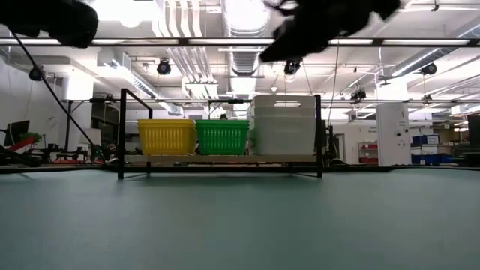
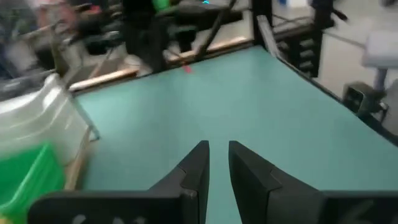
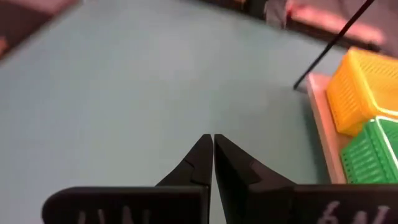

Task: Stack baskets on shelf by color
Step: Return to Home Position

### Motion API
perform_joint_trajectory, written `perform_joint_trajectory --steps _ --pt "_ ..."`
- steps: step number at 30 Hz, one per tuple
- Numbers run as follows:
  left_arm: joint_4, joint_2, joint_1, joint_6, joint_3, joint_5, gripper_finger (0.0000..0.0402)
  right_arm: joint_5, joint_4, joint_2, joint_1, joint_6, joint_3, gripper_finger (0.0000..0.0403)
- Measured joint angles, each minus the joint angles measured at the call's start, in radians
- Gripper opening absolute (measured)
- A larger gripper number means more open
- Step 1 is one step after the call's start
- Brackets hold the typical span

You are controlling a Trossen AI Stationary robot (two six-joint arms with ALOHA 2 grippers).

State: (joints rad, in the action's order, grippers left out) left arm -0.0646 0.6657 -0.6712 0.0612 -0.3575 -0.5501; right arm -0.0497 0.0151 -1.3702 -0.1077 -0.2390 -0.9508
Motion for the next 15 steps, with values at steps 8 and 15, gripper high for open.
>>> perform_joint_trajectory --steps 8,15 --pt "-0.167 -0.178 0.003 0.050 0.118 -0.117 0.0044 -0.002 -0.536 0.312 0.009 -0.051 0.454 0.0008" --pt "-0.280 -0.363 0.003 0.148 0.271 -0.121 0.0044 0.069 -0.541 0.561 0.017 -0.088 0.635 0.0008"
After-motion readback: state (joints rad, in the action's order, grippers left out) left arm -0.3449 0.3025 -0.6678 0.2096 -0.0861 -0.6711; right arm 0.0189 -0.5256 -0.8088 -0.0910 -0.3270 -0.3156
